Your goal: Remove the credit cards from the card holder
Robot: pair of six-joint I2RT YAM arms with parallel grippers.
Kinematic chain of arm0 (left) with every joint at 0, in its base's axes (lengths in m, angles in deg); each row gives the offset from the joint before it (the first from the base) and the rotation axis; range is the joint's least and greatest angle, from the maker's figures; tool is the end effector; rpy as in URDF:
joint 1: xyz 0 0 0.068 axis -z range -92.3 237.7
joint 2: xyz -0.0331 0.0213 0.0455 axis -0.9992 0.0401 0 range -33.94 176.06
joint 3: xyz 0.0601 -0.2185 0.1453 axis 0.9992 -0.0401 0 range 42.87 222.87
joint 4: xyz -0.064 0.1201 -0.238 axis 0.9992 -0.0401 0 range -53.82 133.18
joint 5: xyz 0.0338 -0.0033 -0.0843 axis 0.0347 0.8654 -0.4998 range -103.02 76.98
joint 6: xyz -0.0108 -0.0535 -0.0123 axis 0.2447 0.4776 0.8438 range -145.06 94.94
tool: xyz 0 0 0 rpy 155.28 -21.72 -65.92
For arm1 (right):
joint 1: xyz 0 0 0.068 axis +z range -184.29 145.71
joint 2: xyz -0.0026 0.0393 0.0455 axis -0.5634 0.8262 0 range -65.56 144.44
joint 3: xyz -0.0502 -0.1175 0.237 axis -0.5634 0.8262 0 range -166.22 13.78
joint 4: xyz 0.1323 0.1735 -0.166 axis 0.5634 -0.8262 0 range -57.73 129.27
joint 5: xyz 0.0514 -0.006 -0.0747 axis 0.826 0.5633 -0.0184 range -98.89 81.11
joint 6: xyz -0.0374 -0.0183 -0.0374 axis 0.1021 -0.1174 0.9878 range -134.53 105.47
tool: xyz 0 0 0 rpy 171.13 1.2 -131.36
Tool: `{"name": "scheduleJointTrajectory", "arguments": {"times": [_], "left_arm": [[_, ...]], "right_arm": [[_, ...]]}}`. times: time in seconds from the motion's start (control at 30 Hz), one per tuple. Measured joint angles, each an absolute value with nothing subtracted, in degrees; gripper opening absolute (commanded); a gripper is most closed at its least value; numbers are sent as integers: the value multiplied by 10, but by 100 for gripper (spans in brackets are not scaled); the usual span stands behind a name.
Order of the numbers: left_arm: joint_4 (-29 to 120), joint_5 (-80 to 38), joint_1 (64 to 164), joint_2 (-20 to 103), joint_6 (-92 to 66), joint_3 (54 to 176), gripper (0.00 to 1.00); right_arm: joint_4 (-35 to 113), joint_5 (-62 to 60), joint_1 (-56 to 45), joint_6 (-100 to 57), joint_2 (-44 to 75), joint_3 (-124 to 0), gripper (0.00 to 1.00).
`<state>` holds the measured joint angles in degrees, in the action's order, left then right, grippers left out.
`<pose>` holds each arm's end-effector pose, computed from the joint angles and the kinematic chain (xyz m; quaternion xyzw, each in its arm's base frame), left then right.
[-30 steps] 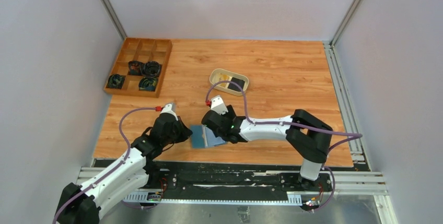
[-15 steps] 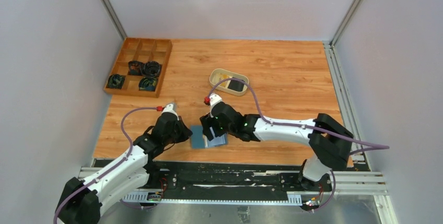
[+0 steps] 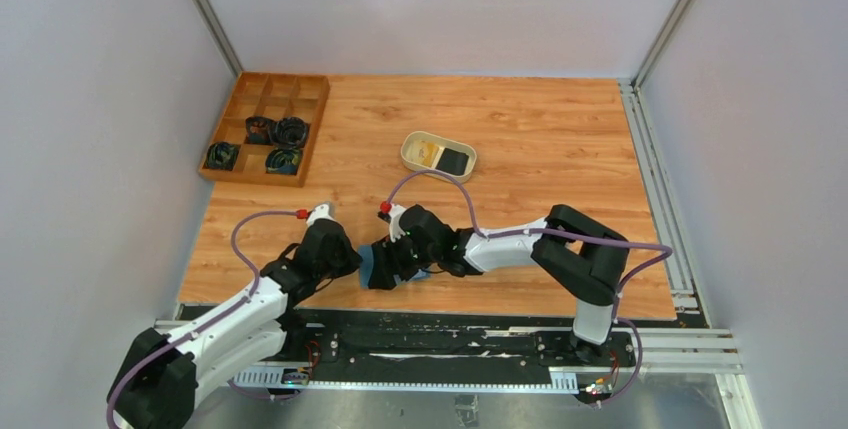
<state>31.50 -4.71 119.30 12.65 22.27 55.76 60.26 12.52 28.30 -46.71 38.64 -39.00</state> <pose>0.1462 -0.0834 0.1292 -0.1536 0.9102 -0.1889 0.3349 0.1655 0.3498 0.1454 -0.3127 0.7988 0.4683 0.2118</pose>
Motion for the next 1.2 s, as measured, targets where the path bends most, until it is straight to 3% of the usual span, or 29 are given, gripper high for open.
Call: {"name": "scheduleJointTrajectory", "arguments": {"times": [0.4,0.83,1.2], "left_arm": [[349,-22,1193,174,236,562,0],[362,-20,1193,191,242,567,0],[359,-8,1193,187,247,567,0]], "right_arm": [[671,117,283,-495,403,-374,69],[675,28,280,-499,384,-353,69],[676,53,270,-569,410,-379,68]]}}
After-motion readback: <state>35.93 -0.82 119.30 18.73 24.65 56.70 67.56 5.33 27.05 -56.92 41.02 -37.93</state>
